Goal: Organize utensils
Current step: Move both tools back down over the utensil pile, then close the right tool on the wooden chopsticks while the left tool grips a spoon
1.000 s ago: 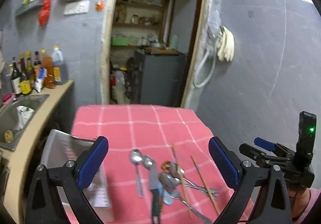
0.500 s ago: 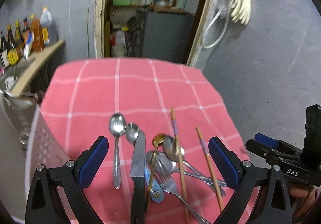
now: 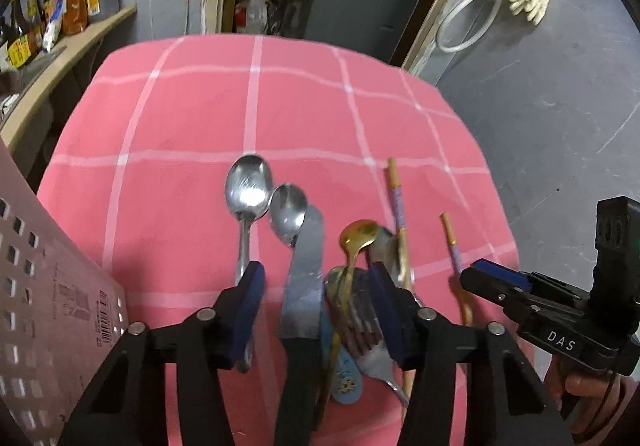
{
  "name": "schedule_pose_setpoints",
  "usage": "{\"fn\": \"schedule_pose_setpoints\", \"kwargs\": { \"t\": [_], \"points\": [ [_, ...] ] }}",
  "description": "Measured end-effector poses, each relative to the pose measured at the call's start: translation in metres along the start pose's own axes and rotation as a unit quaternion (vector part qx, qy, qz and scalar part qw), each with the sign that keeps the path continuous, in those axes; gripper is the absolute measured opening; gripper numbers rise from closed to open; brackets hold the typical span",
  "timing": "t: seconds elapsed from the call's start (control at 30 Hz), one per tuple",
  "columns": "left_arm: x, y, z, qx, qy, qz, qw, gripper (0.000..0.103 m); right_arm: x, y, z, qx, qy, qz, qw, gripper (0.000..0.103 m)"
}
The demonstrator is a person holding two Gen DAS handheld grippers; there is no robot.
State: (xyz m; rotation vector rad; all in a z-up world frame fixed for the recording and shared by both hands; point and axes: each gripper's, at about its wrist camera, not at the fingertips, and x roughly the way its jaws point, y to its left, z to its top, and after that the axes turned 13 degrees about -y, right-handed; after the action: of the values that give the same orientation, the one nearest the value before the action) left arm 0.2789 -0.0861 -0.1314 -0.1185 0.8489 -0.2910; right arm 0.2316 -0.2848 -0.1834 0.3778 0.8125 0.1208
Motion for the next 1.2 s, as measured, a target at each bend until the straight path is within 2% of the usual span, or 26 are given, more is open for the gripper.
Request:
{"fn": "schedule_pose_setpoints", "kwargs": {
  "t": [0.2, 0.3, 0.37, 0.47, 0.57, 0.9, 1.1, 1.2],
  "points": [
    [0.006, 0.005, -0.001, -0.002, 0.011, 0.001, 0.9999, 0.045, 0.012, 0.01, 0.001, -0.001, 0.009, -0.002, 1.0, 0.022],
    [0.01, 0.003, -0.002, 0.011, 0.019, 0.004, 0.9998, 0.043, 0.016, 0.013, 0.003, 0.0, 0.013, -0.001, 1.0, 0.017],
    [0.014, 0.003, -0.003, 0.013, 0.026, 0.005, 0.9996, 0.038, 0.019, 0.018, 0.004, 0.0, 0.013, -0.001, 1.0, 0.016],
    [0.019, 0.006, -0.002, 0.01, 0.034, 0.007, 0.9994, 0.038, 0.022, 0.02, 0.006, -0.001, 0.014, -0.006, 1.0, 0.008],
    [0.022, 0.008, -0.002, 0.011, 0.038, 0.006, 0.9992, 0.038, 0.024, 0.018, 0.008, 0.003, 0.012, -0.008, 1.0, 0.006],
    [0.032, 0.006, 0.002, 0.01, 0.05, -0.003, 0.9987, 0.038, 0.04, 0.019, 0.032, 0.03, -0.006, 0.005, 1.0, 0.006],
    [0.034, 0.003, 0.003, 0.021, 0.053, 0.001, 0.9984, 0.038, 0.051, 0.024, 0.038, 0.031, 0.001, 0.011, 0.999, 0.006],
    [0.034, 0.003, 0.003, 0.017, 0.053, 0.004, 0.9984, 0.033, 0.055, 0.026, 0.038, 0.032, 0.005, 0.016, 0.999, 0.006]
  ]
}}
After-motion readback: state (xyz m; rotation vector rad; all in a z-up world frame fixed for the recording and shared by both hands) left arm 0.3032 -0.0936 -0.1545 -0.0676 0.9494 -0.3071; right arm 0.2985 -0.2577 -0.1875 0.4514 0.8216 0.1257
